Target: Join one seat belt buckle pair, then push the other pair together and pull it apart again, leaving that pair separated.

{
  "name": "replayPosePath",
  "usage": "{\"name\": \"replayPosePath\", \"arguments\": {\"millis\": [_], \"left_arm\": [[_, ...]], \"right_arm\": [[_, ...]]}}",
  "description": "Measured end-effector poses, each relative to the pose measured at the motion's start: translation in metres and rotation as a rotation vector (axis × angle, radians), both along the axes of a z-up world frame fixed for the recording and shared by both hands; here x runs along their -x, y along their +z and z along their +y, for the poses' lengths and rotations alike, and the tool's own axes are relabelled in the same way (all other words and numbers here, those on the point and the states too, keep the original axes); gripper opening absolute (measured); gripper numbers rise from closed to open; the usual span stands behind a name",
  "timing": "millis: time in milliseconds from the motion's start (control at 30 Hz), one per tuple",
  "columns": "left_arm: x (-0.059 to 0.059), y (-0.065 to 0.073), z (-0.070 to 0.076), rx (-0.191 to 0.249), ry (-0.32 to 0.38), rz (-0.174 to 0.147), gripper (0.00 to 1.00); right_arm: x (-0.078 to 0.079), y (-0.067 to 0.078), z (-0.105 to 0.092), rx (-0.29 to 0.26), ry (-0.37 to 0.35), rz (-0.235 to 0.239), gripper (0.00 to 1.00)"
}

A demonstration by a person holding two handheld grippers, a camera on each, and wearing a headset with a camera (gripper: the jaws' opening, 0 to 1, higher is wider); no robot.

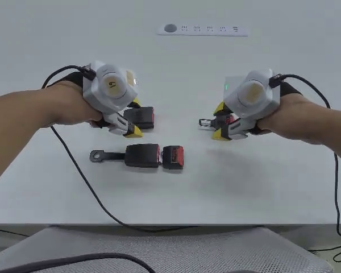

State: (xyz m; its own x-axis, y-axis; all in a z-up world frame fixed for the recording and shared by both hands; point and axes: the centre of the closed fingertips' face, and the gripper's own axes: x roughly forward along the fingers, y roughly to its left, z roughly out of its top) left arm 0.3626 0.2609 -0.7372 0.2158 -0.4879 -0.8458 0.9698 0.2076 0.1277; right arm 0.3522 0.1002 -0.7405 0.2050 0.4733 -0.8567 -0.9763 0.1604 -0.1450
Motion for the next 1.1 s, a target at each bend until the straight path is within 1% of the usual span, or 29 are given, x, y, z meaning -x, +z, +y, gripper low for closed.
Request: {"name": "replayPosePath", "arguments": {"millis": [67, 133, 233, 267, 300, 333, 433, 533, 567, 600, 633, 667, 700, 733, 767, 867, 900, 933, 967, 1100], "left_arm": [[-0.004, -0.001, 0.001, -0.001, -0.003, -0.001, 0.43], [-0.007, -0.005, 0.003, -0.008, -0.008, 0.005, 0.43], [-0.013, -0.010, 0.005, -0.017, -0.013, 0.011, 0.43], [-0.015, -0.014, 0.006, -0.021, -0.022, 0.017, 0.43], [-0.015, -0.016, 0.006, -0.026, -0.029, 0.022, 0.43], [-0.014, -0.015, 0.005, -0.033, -0.037, 0.027, 0.43], [-0.015, -0.024, 0.004, -0.046, -0.056, 0.047, 0.42], [-0.021, -0.030, 0.007, -0.052, -0.059, 0.044, 0.41], [-0.022, -0.032, 0.008, -0.054, -0.060, 0.050, 0.41], [-0.019, -0.032, 0.006, -0.056, -0.063, 0.063, 0.40], [-0.018, -0.035, 0.006, -0.056, -0.068, 0.069, 0.40], [-0.020, -0.040, 0.007, -0.058, -0.073, 0.072, 0.40], [-0.019, -0.040, 0.007, -0.061, -0.073, 0.075, 0.40], [-0.018, -0.037, 0.004, -0.045, -0.069, 0.085, 0.39], [-0.019, -0.037, 0.004, -0.043, -0.066, 0.085, 0.38], [-0.018, -0.035, 0.002, -0.037, -0.074, 0.100, 0.37], [-0.019, -0.037, 0.002, -0.036, -0.080, 0.109, 0.37], [-0.020, -0.037, 0.002, -0.035, -0.082, 0.111, 0.37], [-0.021, -0.037, 0.002, -0.034, -0.080, 0.121, 0.37], [-0.018, -0.037, 0.001, -0.030, -0.097, 0.124, 0.36]], "right_arm": [[-0.006, -0.001, -0.006, 0.008, -0.003, -0.001, 0.31], [-0.011, -0.001, -0.010, 0.009, -0.010, 0.000, 0.32], [-0.016, -0.006, -0.017, 0.019, -0.011, 0.015, 0.32], [-0.015, -0.009, -0.018, 0.025, -0.004, 0.019, 0.32], [-0.013, -0.010, -0.018, 0.028, -0.002, 0.023, 0.32], [-0.013, -0.011, -0.019, 0.030, 0.000, 0.029, 0.32], [-0.011, -0.016, -0.022, 0.045, 0.023, 0.041, 0.33], [-0.013, -0.020, -0.026, 0.051, 0.028, 0.054, 0.33], [-0.014, -0.020, -0.028, 0.054, 0.031, 0.057, 0.32], [-0.015, -0.022, -0.030, 0.060, 0.034, 0.062, 0.32], [-0.016, -0.023, -0.031, 0.062, 0.035, 0.066, 0.32], [-0.016, -0.025, -0.033, 0.067, 0.038, 0.075, 0.32], [-0.016, -0.027, -0.033, 0.068, 0.040, 0.084, 0.32], [-0.014, -0.026, -0.032, 0.054, 0.033, 0.105, 0.33], [-0.014, -0.025, -0.033, 0.053, 0.031, 0.109, 0.33], [-0.014, -0.030, -0.034, 0.073, 0.051, 0.111, 0.32], [-0.015, -0.032, -0.035, 0.073, 0.053, 0.115, 0.32], [-0.015, -0.031, -0.035, 0.073, 0.055, 0.117, 0.32], [-0.014, -0.031, -0.035, 0.071, 0.056, 0.120, 0.32], [-0.015, -0.034, -0.034, 0.072, 0.062, 0.121, 0.32]]}}
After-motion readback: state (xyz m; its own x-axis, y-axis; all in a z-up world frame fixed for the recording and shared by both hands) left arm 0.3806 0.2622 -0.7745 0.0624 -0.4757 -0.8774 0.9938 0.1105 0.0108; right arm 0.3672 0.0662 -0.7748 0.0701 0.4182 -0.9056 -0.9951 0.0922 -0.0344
